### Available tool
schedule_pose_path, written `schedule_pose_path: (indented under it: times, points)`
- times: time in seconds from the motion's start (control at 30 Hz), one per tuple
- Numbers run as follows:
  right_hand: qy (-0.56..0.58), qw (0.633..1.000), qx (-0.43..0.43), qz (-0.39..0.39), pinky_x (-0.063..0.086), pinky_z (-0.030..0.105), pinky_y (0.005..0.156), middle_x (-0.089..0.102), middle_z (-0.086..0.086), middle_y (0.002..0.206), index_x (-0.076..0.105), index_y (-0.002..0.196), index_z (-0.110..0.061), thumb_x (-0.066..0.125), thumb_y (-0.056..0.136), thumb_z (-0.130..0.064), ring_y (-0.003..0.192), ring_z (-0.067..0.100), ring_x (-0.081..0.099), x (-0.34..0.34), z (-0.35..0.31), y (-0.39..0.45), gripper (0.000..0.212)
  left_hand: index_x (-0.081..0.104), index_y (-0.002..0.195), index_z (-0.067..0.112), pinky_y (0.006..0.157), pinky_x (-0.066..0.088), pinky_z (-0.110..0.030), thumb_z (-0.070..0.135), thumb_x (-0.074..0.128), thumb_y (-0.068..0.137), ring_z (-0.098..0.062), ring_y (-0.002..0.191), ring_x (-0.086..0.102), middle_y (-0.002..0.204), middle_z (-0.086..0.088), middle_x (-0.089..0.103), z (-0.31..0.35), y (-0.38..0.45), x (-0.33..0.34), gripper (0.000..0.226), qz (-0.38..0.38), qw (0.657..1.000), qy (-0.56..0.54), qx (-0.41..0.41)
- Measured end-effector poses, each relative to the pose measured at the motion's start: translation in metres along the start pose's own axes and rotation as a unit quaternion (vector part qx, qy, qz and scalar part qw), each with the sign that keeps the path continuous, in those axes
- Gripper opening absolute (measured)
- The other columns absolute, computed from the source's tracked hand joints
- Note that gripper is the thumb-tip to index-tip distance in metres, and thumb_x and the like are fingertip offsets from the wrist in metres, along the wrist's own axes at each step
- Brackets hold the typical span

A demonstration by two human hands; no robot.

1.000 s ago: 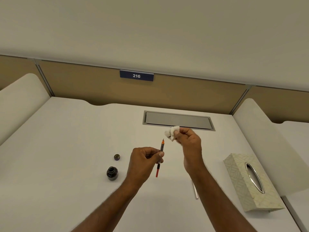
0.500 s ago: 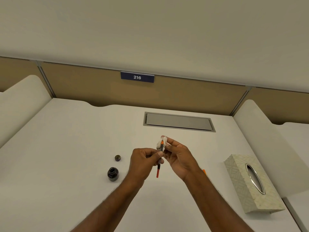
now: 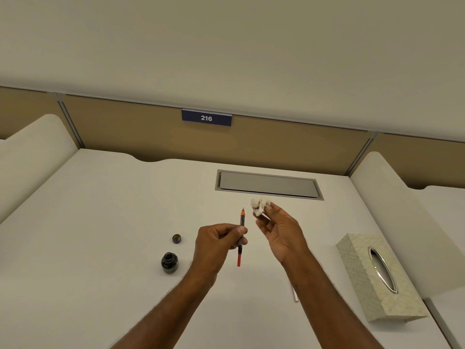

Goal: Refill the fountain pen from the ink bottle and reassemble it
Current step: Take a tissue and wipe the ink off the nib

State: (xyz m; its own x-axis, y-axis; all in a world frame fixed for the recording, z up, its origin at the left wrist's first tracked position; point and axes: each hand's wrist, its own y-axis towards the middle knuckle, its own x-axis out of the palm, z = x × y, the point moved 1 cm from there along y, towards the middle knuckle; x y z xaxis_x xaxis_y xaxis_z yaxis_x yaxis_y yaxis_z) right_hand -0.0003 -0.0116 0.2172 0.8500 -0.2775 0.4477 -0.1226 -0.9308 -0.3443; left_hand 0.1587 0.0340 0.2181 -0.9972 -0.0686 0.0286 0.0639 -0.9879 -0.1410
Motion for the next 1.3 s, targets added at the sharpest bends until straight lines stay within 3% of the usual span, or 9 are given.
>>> schedule_pose_path:
  times: [0.17,0.33,0.5,0.73,0.8,0.9,1.03,1.1,1.3]
  points:
    - [-0.135,0.988,-0.065,0.032,0.052,0.034,0.089,0.075,0.007,0.096,0.074,0.1,-0.017,0.069,0.09,-0.018,0.09,0.023,0.065,-0.003,0.005,-0.007,0.011,0.078,0.089,0.027,0.079,0.058,-0.031,0.024,0.072,0.087,-0.012,0.094,0.072,0.095,0.003,0.079,0.003,0.007,-0.003,0.007,0.031,0.999,-0.024,0.003]
    - [-0.177,0.977,-0.114,0.034,0.052,0.03,0.084,0.076,0.002,0.087,0.074,0.092,-0.02,0.07,0.089,-0.019,0.083,0.021,0.068,0.007,0.014,-0.014,0.006,0.076,0.111,0.016,0.093,0.056,-0.038,0.022,0.072,0.087,-0.012,0.106,0.069,0.111,0.007,0.075,0.009,0.01,0.0,0.025,0.015,0.999,-0.031,-0.01]
    - [-0.173,0.978,-0.117,0.025,0.05,0.028,0.08,0.076,0.003,0.086,0.075,0.091,-0.017,0.071,0.088,-0.022,0.083,0.021,0.068,0.014,0.021,-0.019,0.008,0.077,0.107,0.022,0.101,0.052,-0.037,0.022,0.071,0.088,-0.002,0.101,0.069,0.102,0.009,0.077,0.011,0.012,0.005,0.02,-0.001,1.0,-0.028,-0.005]
    - [-0.161,0.981,-0.105,0.019,0.054,0.032,0.088,0.076,0.005,0.086,0.075,0.092,-0.013,0.072,0.087,-0.021,0.085,0.024,0.07,0.016,0.026,-0.02,0.011,0.076,0.096,0.026,0.098,0.053,-0.034,0.02,0.071,0.088,0.005,0.082,0.07,0.086,0.017,0.074,0.009,0.018,0.005,0.011,0.024,0.999,-0.014,0.018]
    - [-0.158,0.982,-0.103,0.015,0.054,0.032,0.087,0.076,0.006,0.087,0.075,0.092,-0.012,0.072,0.087,-0.021,0.085,0.024,0.07,0.016,0.027,-0.02,0.011,0.077,0.102,0.018,0.099,0.053,-0.037,0.02,0.071,0.088,0.001,0.085,0.07,0.091,0.009,0.075,0.007,0.021,0.005,0.015,0.037,0.999,-0.008,0.022]
    - [-0.158,0.982,-0.103,0.01,0.054,0.031,0.086,0.076,0.007,0.09,0.075,0.093,-0.012,0.072,0.086,-0.02,0.084,0.022,0.07,0.016,0.028,-0.02,0.01,0.077,0.106,0.011,0.104,0.051,-0.041,0.022,0.072,0.087,-0.018,0.101,0.07,0.101,-0.003,0.076,0.004,0.026,0.004,0.022,0.05,0.999,-0.001,0.019]
    - [-0.174,0.978,-0.115,0.001,0.052,0.018,0.073,0.077,0.003,0.091,0.073,0.098,-0.014,0.07,0.089,-0.019,0.084,0.018,0.07,0.01,0.03,-0.018,0.011,0.078,0.104,0.013,0.105,0.05,-0.042,0.025,0.074,0.086,-0.022,0.107,0.069,0.105,-0.006,0.078,-0.001,0.031,0.004,0.023,0.048,0.999,0.01,0.019]
    - [-0.212,0.968,-0.137,0.006,0.053,0.014,0.068,0.076,0.0,0.089,0.072,0.098,-0.017,0.069,0.09,-0.021,0.085,0.016,0.07,0.006,0.03,-0.017,0.009,0.078,0.101,0.015,0.104,0.05,-0.039,0.024,0.074,0.086,-0.021,0.106,0.07,0.102,-0.003,0.078,-0.002,0.033,0.005,0.019,0.044,0.999,0.006,0.021]
    - [-0.371,0.898,-0.226,0.065,0.055,0.017,0.076,0.072,-0.009,0.09,0.069,0.096,-0.023,0.073,0.087,-0.025,0.086,0.008,0.068,-0.026,0.029,-0.008,0.01,0.08,0.098,0.02,0.103,0.046,-0.027,0.021,0.073,0.087,-0.008,0.105,0.071,0.099,0.005,0.079,-0.01,0.041,0.006,0.013,0.028,0.999,-0.012,0.03]
